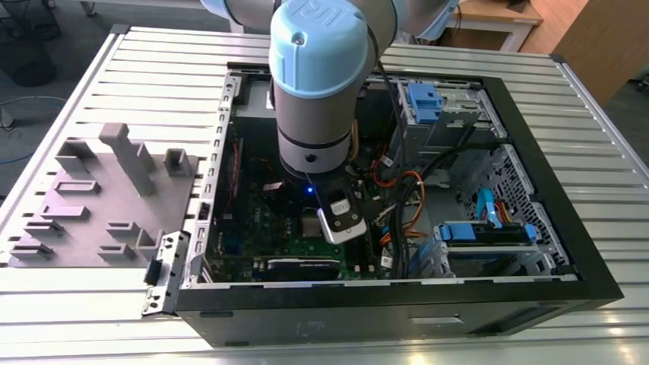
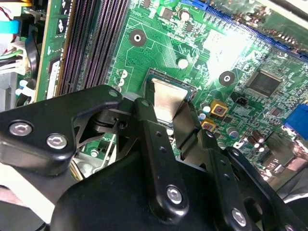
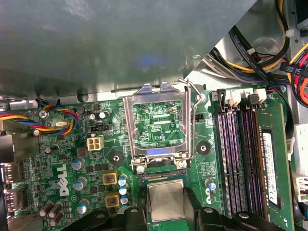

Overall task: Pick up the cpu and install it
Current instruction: 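Place the cpu into insertion slot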

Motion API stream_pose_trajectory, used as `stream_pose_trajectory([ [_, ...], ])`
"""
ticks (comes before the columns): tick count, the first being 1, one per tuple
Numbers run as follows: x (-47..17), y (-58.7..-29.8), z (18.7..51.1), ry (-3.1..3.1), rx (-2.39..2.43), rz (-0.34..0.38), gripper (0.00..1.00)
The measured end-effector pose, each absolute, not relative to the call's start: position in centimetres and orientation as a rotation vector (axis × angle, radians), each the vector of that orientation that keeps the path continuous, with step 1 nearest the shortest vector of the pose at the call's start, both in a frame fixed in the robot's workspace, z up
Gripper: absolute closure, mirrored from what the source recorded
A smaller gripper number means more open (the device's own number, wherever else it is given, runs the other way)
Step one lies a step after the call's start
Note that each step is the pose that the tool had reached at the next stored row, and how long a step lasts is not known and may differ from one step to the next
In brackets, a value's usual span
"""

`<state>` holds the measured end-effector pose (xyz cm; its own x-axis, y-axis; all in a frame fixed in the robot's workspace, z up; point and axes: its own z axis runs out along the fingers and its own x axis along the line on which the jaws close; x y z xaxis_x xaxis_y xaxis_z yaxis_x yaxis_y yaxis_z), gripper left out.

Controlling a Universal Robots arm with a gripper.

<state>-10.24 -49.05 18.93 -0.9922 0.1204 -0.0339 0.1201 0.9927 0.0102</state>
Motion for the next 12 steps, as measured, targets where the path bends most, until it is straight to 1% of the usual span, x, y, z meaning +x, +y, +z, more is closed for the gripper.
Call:
stream_pose_trajectory([
  [12,-10.25,-49.05,18.93,3.102,0.187,0.013,0.61],
])
